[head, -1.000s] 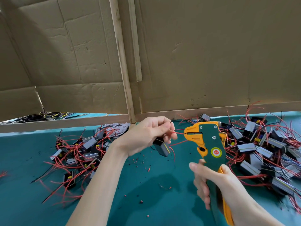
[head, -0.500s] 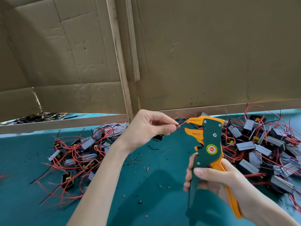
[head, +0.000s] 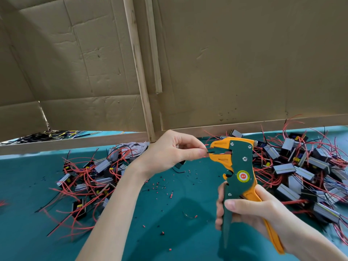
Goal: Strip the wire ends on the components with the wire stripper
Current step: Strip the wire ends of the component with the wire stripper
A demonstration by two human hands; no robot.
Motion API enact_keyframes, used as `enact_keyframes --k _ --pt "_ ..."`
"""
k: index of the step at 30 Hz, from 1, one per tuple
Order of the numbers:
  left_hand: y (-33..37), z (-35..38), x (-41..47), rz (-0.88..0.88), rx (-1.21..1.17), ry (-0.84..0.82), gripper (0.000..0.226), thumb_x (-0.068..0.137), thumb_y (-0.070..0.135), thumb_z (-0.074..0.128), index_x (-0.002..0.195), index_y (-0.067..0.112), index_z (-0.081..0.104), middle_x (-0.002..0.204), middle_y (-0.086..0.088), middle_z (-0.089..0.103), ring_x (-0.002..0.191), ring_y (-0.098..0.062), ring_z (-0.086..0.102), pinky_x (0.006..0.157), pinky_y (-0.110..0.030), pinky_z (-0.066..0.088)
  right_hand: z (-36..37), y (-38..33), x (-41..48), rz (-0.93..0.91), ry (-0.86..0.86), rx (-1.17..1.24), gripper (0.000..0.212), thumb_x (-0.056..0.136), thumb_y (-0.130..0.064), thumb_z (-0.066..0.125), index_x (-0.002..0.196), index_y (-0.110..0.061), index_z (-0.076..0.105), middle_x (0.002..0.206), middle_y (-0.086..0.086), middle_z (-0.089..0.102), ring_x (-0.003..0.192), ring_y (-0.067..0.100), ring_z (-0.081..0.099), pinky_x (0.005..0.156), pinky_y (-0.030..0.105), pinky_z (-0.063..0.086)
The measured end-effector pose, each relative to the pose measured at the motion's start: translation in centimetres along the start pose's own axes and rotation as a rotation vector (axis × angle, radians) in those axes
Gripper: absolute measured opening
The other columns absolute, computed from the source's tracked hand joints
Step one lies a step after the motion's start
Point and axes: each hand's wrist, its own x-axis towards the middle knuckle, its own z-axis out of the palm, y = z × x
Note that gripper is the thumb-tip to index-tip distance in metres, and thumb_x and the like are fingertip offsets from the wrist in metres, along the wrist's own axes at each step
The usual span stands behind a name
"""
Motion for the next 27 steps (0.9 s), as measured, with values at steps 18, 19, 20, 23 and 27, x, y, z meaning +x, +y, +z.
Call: enact_keyframes --k 18,19,20,23,27 --pt "-0.8 -1.0 -0.4 -0.076 0.12 -0.029 0.009 0.088 0.018 0.069 0.083 0.021 0.076 0.077 -0.004 0.071 0.068 -0.009 0.05 0.059 -0.027 0.039 0.3 1.1 0.4 0.03 -0.036 0.037 0.046 0.045 -0.025 0.096 0.078 -0.004 0.071 0.074 0.028 0.061 0.065 0.04 0.063 0.065 0.046 0.056" --pt "-0.9 -1.2 -0.4 -0.079 0.116 -0.026 0.009 0.088 0.017 0.069 0.083 0.021 0.075 0.076 0.001 0.071 0.067 -0.006 0.051 0.059 -0.024 0.041 0.2 1.1 0.5 0.035 -0.058 0.039 0.049 0.045 -0.024 0.097 0.081 -0.004 0.071 0.077 0.028 0.062 0.069 0.042 0.064 0.069 0.048 0.056" --pt "-0.9 -1.3 -0.5 -0.082 0.106 -0.024 0.01 0.088 0.017 0.068 0.082 0.022 0.075 0.074 0.006 0.07 0.065 -0.003 0.052 0.057 -0.02 0.042 0.1 1.2 0.5 0.038 -0.071 0.033 0.05 0.045 -0.023 0.098 0.083 -0.004 0.072 0.079 0.028 0.063 0.071 0.043 0.064 0.071 0.048 0.055" --pt "-1.0 -1.5 -0.4 -0.077 0.105 -0.008 0.01 0.088 0.013 0.068 0.082 0.019 0.074 0.07 0.013 0.068 0.064 0.001 0.055 0.059 -0.012 0.044 -0.3 1.3 0.6 0.049 -0.078 0.02 0.051 0.047 -0.022 0.097 0.087 -0.003 0.071 0.081 0.028 0.063 0.073 0.043 0.064 0.072 0.049 0.055" --pt "-0.9 -1.9 -0.4 -0.06 0.135 0.022 0.012 0.088 0.012 0.067 0.081 0.021 0.073 0.073 0.008 0.07 0.066 0.0 0.058 0.064 -0.01 0.044 -0.4 1.2 1.0 0.048 -0.041 0.109 0.043 0.05 -0.008 0.088 0.087 0.002 0.068 0.079 0.03 0.06 0.07 0.043 0.063 0.069 0.05 0.055"
